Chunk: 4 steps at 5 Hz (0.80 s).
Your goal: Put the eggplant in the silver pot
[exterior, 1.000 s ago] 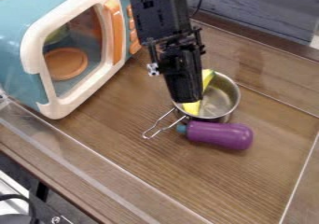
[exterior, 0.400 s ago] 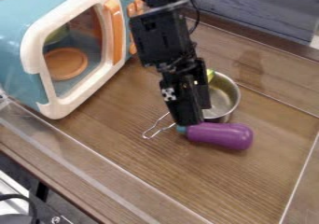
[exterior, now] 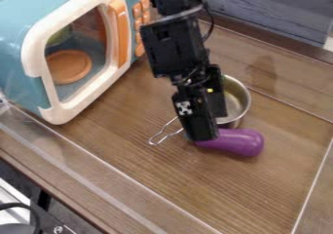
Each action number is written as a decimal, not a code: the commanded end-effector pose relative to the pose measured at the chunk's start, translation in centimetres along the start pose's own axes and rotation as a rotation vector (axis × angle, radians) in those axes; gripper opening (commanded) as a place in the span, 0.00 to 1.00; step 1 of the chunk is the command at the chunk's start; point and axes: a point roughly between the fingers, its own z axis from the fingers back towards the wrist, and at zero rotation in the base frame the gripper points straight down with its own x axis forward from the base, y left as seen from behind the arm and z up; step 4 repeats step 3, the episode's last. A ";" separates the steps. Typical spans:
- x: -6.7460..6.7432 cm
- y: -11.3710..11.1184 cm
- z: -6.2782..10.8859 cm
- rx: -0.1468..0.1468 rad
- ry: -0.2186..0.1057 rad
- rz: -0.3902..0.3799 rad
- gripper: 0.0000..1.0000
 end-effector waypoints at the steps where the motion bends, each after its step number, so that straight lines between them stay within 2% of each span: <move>1: -0.3 0.1 0.2 -0.024 0.007 -0.040 0.00; 2: -0.2 0.2 0.5 -0.022 0.009 -0.049 0.00; 3: 0.1 0.1 0.4 -0.038 0.015 -0.052 0.00; 4: 0.1 0.1 0.4 -0.038 0.015 -0.052 0.00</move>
